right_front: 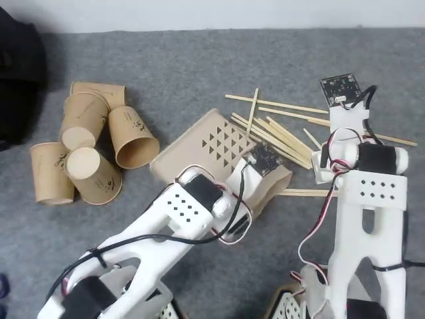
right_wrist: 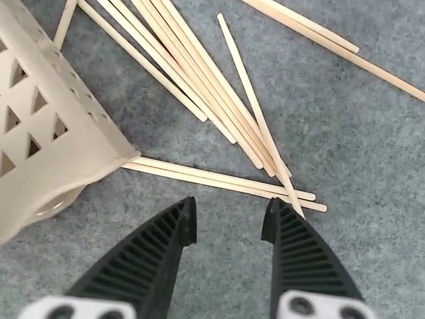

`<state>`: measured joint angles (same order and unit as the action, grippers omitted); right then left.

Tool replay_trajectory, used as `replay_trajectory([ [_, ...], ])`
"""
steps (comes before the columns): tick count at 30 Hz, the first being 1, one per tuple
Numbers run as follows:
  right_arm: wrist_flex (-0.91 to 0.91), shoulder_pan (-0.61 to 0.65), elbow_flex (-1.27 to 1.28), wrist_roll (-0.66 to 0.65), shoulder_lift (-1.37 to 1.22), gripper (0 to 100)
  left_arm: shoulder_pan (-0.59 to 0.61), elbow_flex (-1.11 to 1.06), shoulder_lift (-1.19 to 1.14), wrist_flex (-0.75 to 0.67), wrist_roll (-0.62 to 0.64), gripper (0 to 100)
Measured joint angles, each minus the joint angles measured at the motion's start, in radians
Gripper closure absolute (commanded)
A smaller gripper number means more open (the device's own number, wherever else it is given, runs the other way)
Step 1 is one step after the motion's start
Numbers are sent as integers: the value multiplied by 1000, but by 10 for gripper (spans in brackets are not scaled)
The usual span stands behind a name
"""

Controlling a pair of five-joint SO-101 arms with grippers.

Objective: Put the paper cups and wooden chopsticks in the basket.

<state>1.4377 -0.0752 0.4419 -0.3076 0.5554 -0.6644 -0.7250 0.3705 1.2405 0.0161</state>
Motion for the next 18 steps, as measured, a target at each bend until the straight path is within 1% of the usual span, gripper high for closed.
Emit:
replay_trajectory([
  [3, 0, 0, 0, 0, 0, 819, -6, -21, 2, -29, -8, 988],
  [6, 0, 0, 0, 0, 0, 819, -23, -21, 2, -29, -61, 988],
  [9, 0, 0, 0, 0, 0, 819, -31, 8, 0, -12, -78, 988],
  [14, -12, 2, 43, 0, 0, 819, -40, 149, -2, 94, -83, 988],
  [18, -48, -15, 83, 0, 0, 819, -34, 328, -3, 216, -86, 988],
])
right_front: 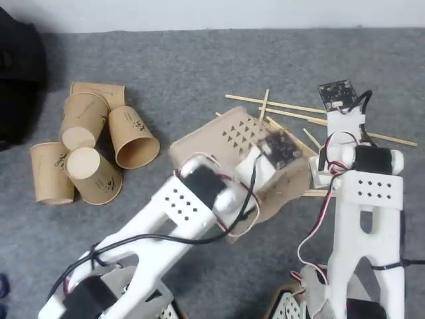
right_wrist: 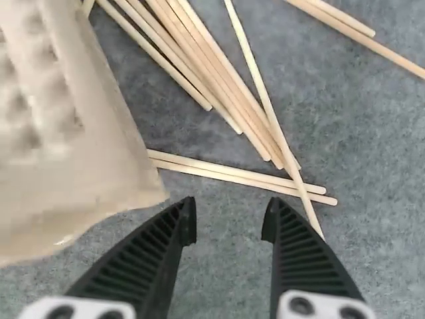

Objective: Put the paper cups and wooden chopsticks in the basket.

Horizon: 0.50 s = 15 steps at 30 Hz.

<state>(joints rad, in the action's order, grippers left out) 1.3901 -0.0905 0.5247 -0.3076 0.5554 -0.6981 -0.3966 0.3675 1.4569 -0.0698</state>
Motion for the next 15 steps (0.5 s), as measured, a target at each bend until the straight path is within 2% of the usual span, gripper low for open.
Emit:
replay_trajectory([
  [7, -23, -64, 2, 0, 0, 819, 0, 388, -2, 252, 2, 988],
  [11, -25, -66, 0, 0, 0, 819, 18, 545, 0, 282, 2, 988],
  [15, -25, -64, 0, 0, 0, 819, 123, 568, 0, 281, 35, 988],
])
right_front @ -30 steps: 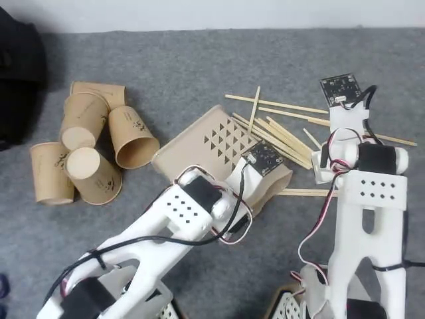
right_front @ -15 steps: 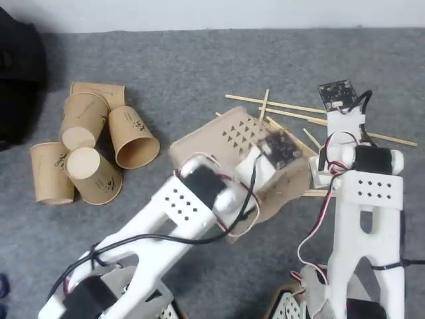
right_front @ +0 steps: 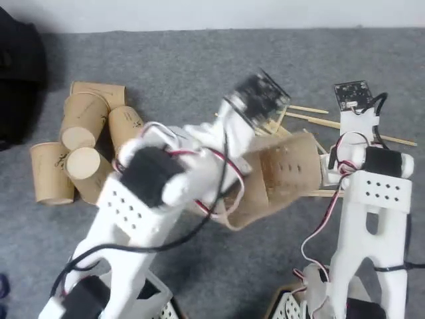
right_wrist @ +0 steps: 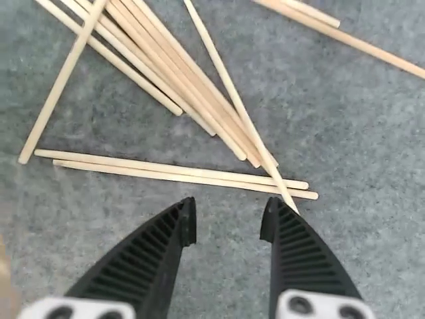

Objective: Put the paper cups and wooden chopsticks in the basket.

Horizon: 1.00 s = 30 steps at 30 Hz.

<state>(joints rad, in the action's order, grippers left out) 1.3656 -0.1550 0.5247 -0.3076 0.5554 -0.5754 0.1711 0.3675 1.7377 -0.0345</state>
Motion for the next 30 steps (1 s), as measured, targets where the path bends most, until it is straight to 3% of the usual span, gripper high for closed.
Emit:
replay_trajectory([
  [9, 0, -43, -60, 0, 132, 819, 227, -258, 2, -132, -9, 988],
  [14, 0, -58, -92, 0, 305, 819, 245, -373, 18, -233, -18, 987],
  [20, 2, -61, -92, 0, 331, 819, 247, -431, 37, -287, -23, 976],
  [27, 2, -61, -92, 0, 292, 819, 376, -463, 35, -370, -120, 770],
  [30, 2, -61, -92, -5, 273, 819, 454, -486, 35, -451, -169, 742],
])
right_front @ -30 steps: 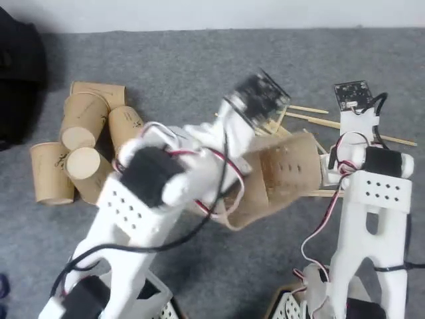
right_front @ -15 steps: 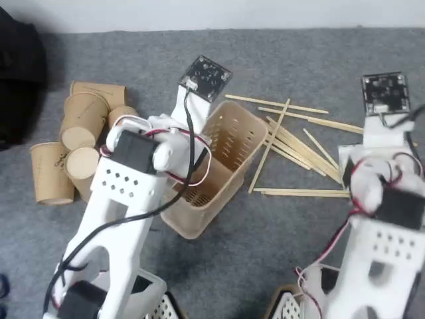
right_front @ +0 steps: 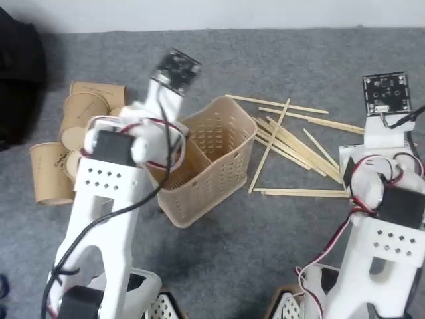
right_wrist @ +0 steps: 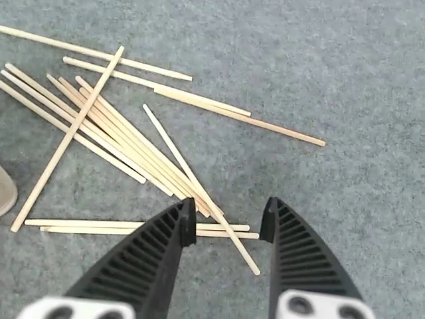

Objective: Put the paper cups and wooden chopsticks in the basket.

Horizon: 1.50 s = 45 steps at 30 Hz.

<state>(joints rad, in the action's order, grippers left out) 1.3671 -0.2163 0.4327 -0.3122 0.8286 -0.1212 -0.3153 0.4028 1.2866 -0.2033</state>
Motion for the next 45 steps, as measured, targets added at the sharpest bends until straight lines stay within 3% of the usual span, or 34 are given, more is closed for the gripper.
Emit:
replay_trajectory([
  [8, 0, 0, 0, -2, -3, 819, 17, -87, 3, -180, -353, 741],
  [14, 3, 26, 0, -25, -3, 819, 17, -124, 17, -259, -404, 741],
  [21, 3, 31, 0, -34, -3, 819, -15, -91, 126, -11, -417, 740],
  [27, 3, 35, 0, -34, -3, 819, -21, -57, 338, 100, -417, 740],
  [35, -20, 37, 49, -43, -3, 819, 275, -34, 443, 143, -414, 741],
  [39, -29, 37, 58, -43, -5, 819, 442, -37, 451, 144, -348, 742],
  [45, -29, 37, 58, -43, -9, 819, 611, -276, 454, 155, -288, 742],
])
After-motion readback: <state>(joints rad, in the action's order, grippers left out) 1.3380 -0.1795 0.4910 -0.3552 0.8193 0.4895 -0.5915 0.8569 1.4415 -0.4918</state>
